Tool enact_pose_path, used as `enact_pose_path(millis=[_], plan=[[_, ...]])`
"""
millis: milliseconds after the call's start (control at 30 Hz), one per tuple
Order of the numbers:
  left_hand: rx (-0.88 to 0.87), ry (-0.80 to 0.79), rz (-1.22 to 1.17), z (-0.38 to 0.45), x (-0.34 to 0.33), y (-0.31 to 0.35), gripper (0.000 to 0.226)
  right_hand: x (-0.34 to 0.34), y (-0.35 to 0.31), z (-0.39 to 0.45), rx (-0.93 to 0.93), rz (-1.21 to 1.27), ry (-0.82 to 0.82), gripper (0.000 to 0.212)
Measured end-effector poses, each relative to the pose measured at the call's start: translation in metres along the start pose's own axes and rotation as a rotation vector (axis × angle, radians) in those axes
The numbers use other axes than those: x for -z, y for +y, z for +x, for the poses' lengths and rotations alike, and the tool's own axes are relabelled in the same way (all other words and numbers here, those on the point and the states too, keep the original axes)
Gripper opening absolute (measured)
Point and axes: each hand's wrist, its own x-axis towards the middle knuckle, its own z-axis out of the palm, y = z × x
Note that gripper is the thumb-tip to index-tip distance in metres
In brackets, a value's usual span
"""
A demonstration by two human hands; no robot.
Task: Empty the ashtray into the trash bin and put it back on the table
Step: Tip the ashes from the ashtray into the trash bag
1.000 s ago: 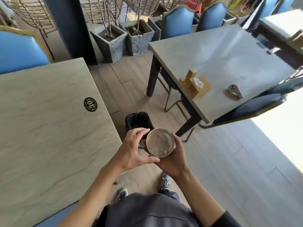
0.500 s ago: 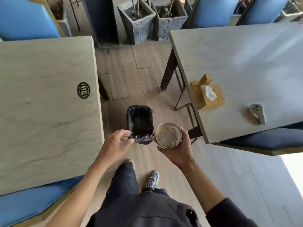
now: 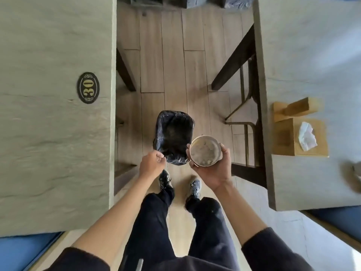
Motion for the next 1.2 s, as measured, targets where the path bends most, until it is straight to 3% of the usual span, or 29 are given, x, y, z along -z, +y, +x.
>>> enact_pose_path(millis=[100, 267, 467, 600, 733, 867, 967, 1200], plan=[[0.140, -0.066, -0.109, 0.060, -0.042, -0.030, 0.011, 0.012, -0.012, 0.045, -0.031, -0.021, 0.013, 0.073], [0.461, -0.076, -0.433, 0.123, -0.100, -0.066, 0.022, 0.041, -0.032, 0.122, -0.054, -0.065, 0.000, 0.065], [0.603, -0.019, -0.604, 0.180, -0.162, -0.101, 0.019, 0.078, -0.047, 0.212, -0.102, -0.146, -0.013, 0.067], [0.613, 0.059, -0.606, 0.211, -0.189, -0.131, 0.021, 0.103, -0.040, 0.265, -0.150, -0.208, 0.014, 0.057], [0.597, 0.144, -0.552, 0.266, -0.248, -0.215, 0.059, 0.122, -0.025, 0.311, -0.195, -0.420, 0.095, 0.049], [0.524, 0.222, -0.586, 0.252, -0.224, -0.184, 0.025, 0.133, -0.005, 0.338, -0.173, -0.700, 0.123, 0.038], [0.503, 0.248, -0.619, 0.251, -0.220, -0.179, 0.038, 0.141, 0.001, 0.355, -0.174, -0.889, 0.116, 0.048], [0.509, 0.265, -0.582, 0.263, -0.225, -0.204, 0.028, 0.134, 0.003, 0.376, -0.117, -0.979, 0.154, 0.050]])
